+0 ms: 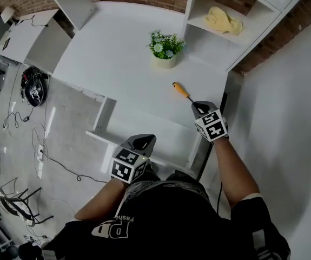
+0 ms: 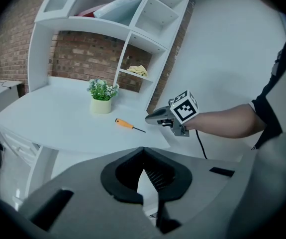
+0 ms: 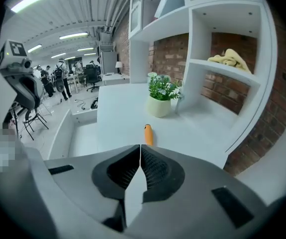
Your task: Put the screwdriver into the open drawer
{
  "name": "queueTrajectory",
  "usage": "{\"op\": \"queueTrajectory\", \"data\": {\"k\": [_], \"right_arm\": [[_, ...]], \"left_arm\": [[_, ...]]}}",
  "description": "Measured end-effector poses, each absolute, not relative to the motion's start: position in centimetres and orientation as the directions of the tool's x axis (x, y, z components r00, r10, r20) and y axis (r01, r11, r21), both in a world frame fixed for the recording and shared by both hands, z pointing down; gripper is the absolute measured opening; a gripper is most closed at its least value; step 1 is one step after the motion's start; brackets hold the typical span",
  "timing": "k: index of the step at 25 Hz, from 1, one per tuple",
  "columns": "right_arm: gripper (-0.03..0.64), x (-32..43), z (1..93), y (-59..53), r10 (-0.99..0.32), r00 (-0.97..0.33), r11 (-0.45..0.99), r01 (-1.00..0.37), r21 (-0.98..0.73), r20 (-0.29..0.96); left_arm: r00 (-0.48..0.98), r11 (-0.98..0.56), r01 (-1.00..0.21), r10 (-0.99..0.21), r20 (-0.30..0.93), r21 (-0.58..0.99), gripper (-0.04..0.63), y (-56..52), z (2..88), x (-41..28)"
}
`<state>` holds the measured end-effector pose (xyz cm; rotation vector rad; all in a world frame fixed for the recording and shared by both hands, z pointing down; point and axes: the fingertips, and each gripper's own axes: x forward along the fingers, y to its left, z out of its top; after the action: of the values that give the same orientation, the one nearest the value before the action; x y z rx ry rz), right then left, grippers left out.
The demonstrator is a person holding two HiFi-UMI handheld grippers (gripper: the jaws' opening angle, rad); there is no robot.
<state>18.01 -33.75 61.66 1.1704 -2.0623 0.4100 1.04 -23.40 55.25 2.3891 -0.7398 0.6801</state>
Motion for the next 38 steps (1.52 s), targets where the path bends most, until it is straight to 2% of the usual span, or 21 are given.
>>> {"op": "queueTrajectory", "data": {"k": [7, 12, 18, 33, 38], "right_arm": [[0.012, 17.3, 65.1, -37.4, -0.558, -0.295, 0.574, -0.812, 0.105, 0.776], [0.052, 16.7, 67.5, -39.3, -0.515, -0.282, 0.605, -0.789, 0.11, 0.81], [0.063, 16.7, 69.6, -40.6, -0.444, -0.25, 0.633, -0.768, 0.103, 0.861], [0.084, 16.6, 71.4, -41.4, -0.354, -0.276, 0.629, -0.778, 0.009, 0.894], [0.083, 16.1, 70.1, -41.0, -0.371, -0.29, 0.655, -0.756, 0.026, 0.882]], "left_arm": [[0.692, -0.636, -0.677, -0.38, 0.614, 0.37, 0.015, -24.7, 56.7, -1.9], [0.684, -0.61, -0.692, -0.384, 0.621, 0.385, 0.015, -25.3, 57.5, -2.4], [0.681, -0.598, -0.7, -0.394, 0.618, 0.39, 0.015, -25.8, 57.7, -2.5], [0.661, -0.557, -0.728, -0.412, 0.628, 0.401, 0.015, -26.5, 58.3, -3.4], [0.666, -0.565, -0.721, -0.406, 0.626, 0.401, 0.015, -26.5, 58.2, -3.2]]}}
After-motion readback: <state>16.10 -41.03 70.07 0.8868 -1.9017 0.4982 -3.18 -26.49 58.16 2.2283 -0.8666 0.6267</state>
